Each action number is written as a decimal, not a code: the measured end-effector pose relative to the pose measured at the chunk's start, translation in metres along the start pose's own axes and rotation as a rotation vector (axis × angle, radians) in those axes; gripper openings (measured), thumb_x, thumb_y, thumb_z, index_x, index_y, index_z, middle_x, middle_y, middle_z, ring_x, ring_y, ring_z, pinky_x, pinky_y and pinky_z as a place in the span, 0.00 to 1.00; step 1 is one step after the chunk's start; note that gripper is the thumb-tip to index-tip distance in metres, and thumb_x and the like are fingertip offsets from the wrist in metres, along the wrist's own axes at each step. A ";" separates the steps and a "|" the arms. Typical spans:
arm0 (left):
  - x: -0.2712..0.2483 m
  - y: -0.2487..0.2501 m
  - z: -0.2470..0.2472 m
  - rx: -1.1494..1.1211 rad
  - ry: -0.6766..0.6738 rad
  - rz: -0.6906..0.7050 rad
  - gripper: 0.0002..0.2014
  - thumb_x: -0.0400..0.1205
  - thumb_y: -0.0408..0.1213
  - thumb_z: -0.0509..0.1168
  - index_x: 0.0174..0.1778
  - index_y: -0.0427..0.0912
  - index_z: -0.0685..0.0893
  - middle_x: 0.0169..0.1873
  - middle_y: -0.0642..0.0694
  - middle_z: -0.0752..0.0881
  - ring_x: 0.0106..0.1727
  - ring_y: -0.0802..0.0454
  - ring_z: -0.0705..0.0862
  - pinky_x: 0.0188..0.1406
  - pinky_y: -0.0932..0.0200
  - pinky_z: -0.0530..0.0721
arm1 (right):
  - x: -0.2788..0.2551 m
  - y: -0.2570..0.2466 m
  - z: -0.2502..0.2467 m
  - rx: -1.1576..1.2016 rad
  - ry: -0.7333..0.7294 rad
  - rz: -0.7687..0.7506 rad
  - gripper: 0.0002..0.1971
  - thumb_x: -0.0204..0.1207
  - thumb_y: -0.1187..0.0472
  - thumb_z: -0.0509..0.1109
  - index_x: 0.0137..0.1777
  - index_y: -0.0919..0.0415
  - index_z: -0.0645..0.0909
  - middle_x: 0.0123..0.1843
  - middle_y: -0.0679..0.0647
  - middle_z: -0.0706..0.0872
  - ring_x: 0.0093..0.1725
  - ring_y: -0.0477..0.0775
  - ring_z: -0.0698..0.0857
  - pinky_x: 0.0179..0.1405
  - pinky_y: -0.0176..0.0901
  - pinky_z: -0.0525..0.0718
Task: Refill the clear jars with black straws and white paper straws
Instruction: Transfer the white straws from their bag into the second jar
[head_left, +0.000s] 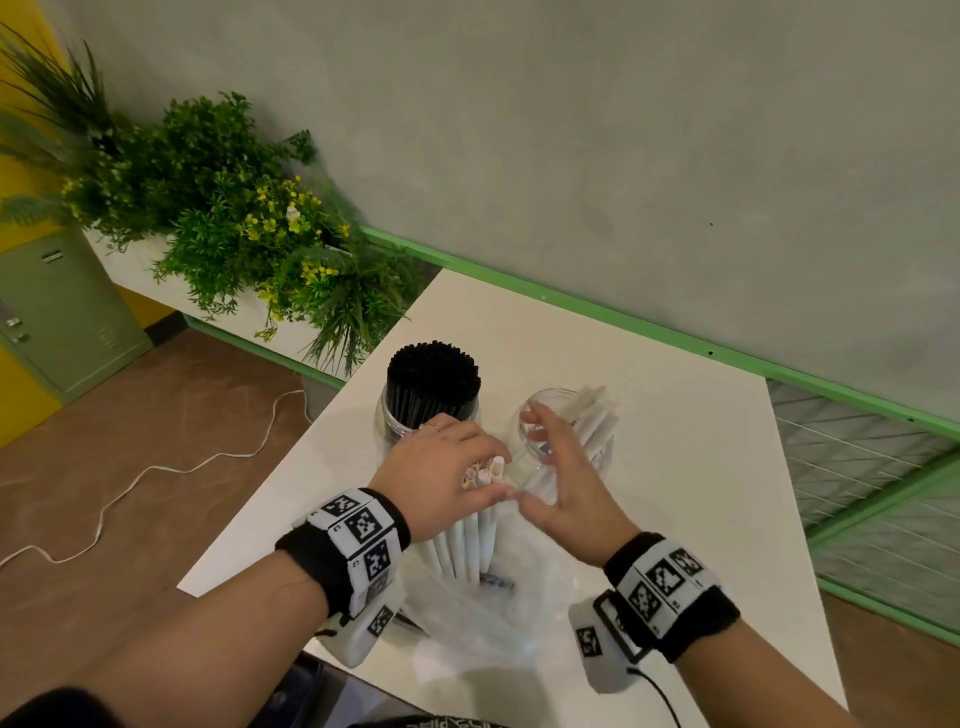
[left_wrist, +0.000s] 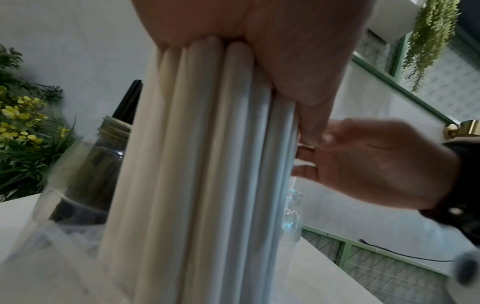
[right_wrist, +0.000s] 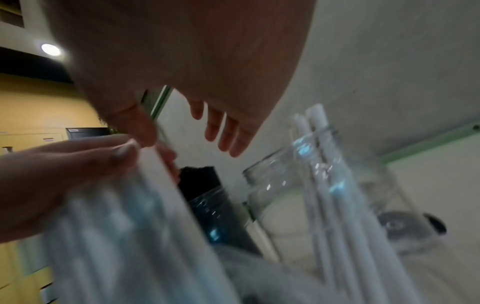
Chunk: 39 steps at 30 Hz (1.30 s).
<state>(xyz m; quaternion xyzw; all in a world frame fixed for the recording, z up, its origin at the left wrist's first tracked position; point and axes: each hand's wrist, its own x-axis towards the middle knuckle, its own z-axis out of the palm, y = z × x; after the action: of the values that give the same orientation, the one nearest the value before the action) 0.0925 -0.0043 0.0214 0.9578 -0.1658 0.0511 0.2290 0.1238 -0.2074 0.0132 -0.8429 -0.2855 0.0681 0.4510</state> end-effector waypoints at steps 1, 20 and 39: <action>-0.001 0.000 -0.001 -0.017 0.004 0.006 0.23 0.76 0.68 0.57 0.58 0.60 0.82 0.52 0.61 0.83 0.57 0.55 0.76 0.58 0.54 0.77 | -0.004 -0.002 0.011 0.044 -0.088 0.050 0.47 0.69 0.52 0.72 0.81 0.37 0.44 0.78 0.40 0.63 0.77 0.39 0.65 0.71 0.31 0.66; -0.037 -0.036 -0.040 -0.807 -0.138 -0.423 0.50 0.61 0.67 0.75 0.78 0.55 0.65 0.66 0.58 0.78 0.66 0.61 0.79 0.60 0.65 0.76 | -0.004 0.005 0.077 0.303 0.097 0.232 0.54 0.56 0.46 0.87 0.78 0.39 0.57 0.68 0.42 0.81 0.69 0.39 0.79 0.71 0.44 0.76; -0.047 -0.046 -0.009 -0.883 0.024 -0.311 0.38 0.62 0.38 0.83 0.64 0.64 0.74 0.56 0.56 0.87 0.57 0.61 0.86 0.61 0.56 0.85 | 0.003 -0.006 0.081 0.246 0.102 0.254 0.38 0.59 0.49 0.85 0.69 0.53 0.77 0.61 0.43 0.87 0.62 0.39 0.84 0.65 0.44 0.82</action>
<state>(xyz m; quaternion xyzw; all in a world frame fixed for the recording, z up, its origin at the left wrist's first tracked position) 0.0636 0.0523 0.0014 0.7815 -0.0236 -0.0483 0.6215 0.0931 -0.1446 -0.0291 -0.8131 -0.1432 0.1158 0.5522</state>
